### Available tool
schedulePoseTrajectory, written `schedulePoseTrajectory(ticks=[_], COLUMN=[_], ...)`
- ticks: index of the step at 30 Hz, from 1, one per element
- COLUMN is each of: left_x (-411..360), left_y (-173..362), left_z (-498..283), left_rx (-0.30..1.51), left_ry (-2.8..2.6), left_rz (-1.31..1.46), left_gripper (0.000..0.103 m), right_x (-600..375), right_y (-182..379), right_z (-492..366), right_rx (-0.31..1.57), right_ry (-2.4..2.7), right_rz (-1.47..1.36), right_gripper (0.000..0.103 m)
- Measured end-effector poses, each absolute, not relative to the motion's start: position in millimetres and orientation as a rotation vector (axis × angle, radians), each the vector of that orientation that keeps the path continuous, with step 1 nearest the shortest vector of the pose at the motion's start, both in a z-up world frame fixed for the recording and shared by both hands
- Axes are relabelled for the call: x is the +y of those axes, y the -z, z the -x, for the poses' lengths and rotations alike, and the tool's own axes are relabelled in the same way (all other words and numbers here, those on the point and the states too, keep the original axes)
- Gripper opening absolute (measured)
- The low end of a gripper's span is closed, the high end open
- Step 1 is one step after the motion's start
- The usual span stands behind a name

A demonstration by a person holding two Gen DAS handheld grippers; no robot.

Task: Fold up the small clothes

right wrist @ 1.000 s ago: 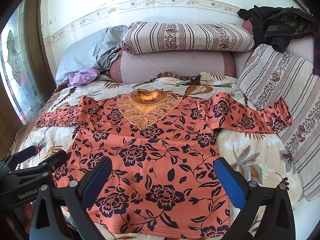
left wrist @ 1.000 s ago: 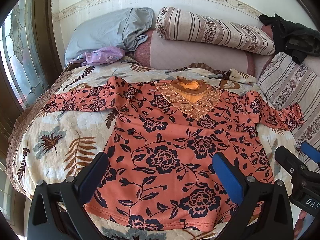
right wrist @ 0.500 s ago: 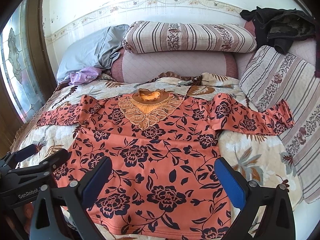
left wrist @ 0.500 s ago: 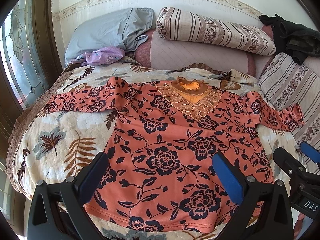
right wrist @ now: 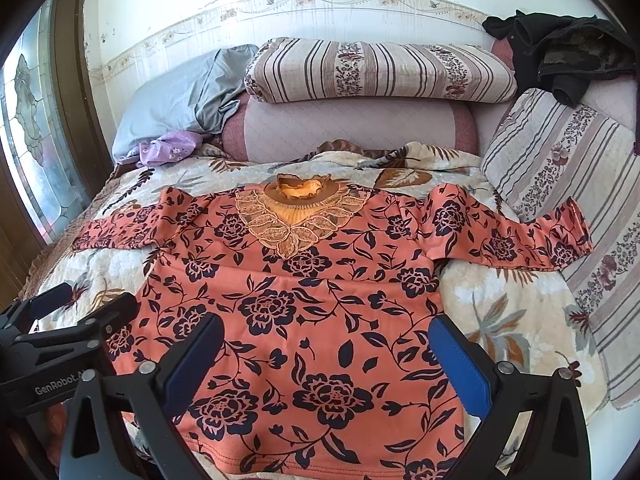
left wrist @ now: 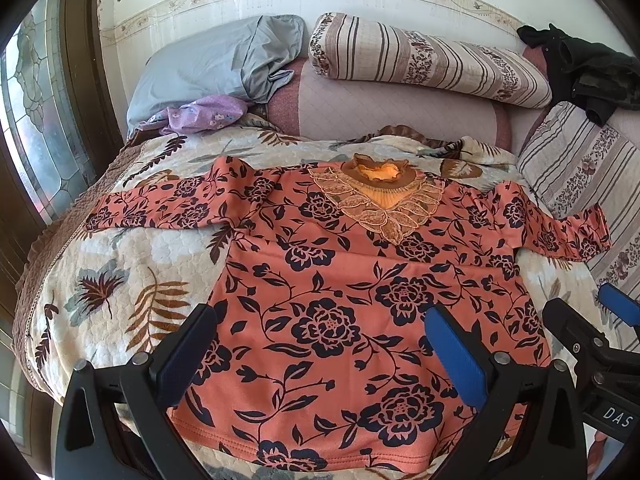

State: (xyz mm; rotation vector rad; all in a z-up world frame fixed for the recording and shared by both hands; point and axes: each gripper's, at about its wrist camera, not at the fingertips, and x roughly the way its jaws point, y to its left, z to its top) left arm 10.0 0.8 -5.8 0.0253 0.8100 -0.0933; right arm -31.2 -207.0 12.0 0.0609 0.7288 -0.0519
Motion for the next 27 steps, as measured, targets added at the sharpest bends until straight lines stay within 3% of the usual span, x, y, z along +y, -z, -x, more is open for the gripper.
schedulePoseTrajectory(ticks=[14,20,23,24,27], left_x=[24,119,168,181,211], left_y=[30,84,97,99,108], left_z=[-36,-88,-110,-116,-129], left_rx=[0.870,0.960,0.954,0.944,0.916], left_ry=[0.074,-0.202,-0.339,-0.375,-0.446], left_rz=[0.024,0.084,0.093,0.097,0.122], left_gripper=[0.103,0.103,0.103,0.103,0.103], right_x=[-227,-369,-462,-488,-546], right_y=[5,69,96,96,79], right_z=[14,8,8,8,0], right_rx=[0.754,0.796,0.792,0.762,0.669], right_ry=[-0.033,-0.003,0.161,0.223,0.409], right_rz=[-0.161,-0.598,-0.808,-0.823,-0.717], right_gripper=[0.103,0.102,0.091,0.086,0.085])
